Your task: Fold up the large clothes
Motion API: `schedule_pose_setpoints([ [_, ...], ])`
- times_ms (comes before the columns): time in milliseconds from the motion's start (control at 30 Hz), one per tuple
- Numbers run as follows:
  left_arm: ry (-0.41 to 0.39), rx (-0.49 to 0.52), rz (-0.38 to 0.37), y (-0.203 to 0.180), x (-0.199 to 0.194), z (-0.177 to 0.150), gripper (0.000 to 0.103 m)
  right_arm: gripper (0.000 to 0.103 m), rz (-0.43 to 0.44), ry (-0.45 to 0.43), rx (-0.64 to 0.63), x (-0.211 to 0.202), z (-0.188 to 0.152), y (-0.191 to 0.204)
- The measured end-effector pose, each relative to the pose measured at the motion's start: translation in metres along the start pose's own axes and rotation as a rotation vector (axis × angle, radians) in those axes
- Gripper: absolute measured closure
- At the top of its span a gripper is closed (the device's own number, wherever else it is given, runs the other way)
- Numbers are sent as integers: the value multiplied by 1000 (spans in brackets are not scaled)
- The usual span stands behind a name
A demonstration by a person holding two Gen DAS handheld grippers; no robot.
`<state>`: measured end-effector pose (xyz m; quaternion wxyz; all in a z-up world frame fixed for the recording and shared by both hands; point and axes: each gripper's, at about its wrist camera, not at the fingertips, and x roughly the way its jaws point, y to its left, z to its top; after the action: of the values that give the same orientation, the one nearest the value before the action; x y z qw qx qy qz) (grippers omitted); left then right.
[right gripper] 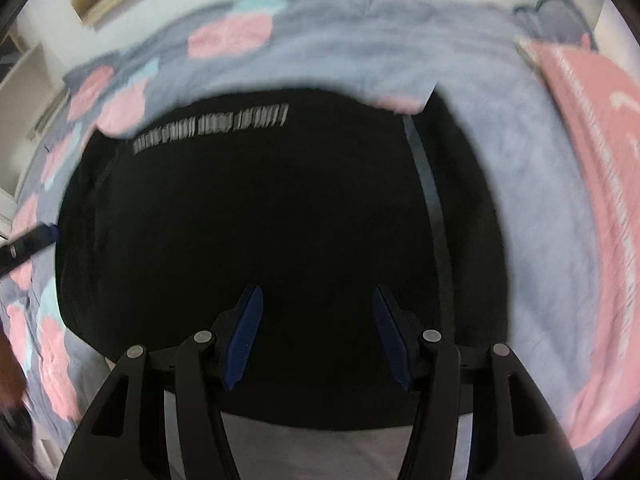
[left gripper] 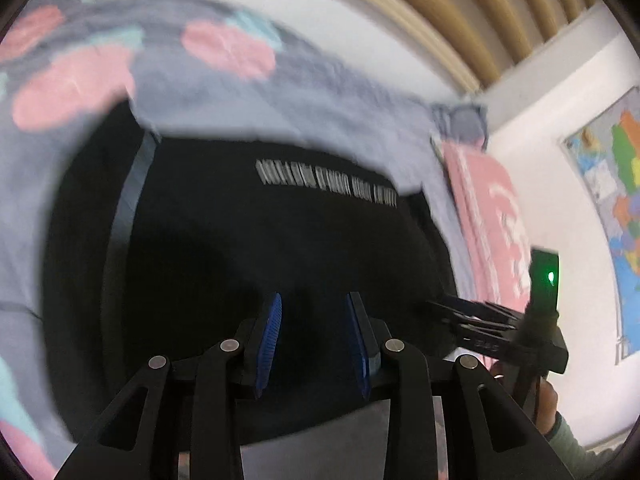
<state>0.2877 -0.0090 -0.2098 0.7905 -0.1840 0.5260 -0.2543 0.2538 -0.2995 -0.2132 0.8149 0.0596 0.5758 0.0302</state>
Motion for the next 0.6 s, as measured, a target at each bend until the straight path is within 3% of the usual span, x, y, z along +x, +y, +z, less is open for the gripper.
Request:
schedule_pose_setpoints([
  [100, 129, 6, 143, 6, 56, -20, 70, 44, -32, 35, -7, 26, -10, 9],
  [133, 143, -31, 146, 17, 69, -22, 70, 44, -35, 54, -2, 37, -10, 9],
  [233, 151, -153, 95, 37, 75, -15, 73, 44, -55, 72, -14, 56, -10, 11],
  [367, 127, -102, 61, 24, 50, -8, 73, 43, -56, 70, -43, 39, -2, 17],
  [433, 91, -88, 30, 18, 34, 0, 73, 43, -9, -8, -33, 17, 7, 16],
  [533, 6, -104, 23, 14, 21, 20, 58, 43, -20, -107, -21, 3, 28, 20],
  [567, -2, -106, 25, 16, 24, 26, 46, 43, -29, -106, -15, 9, 35, 21],
  [600, 9, -97, 58, 18, 32, 32, 45, 44, -35, -90, -8, 20, 40, 21],
])
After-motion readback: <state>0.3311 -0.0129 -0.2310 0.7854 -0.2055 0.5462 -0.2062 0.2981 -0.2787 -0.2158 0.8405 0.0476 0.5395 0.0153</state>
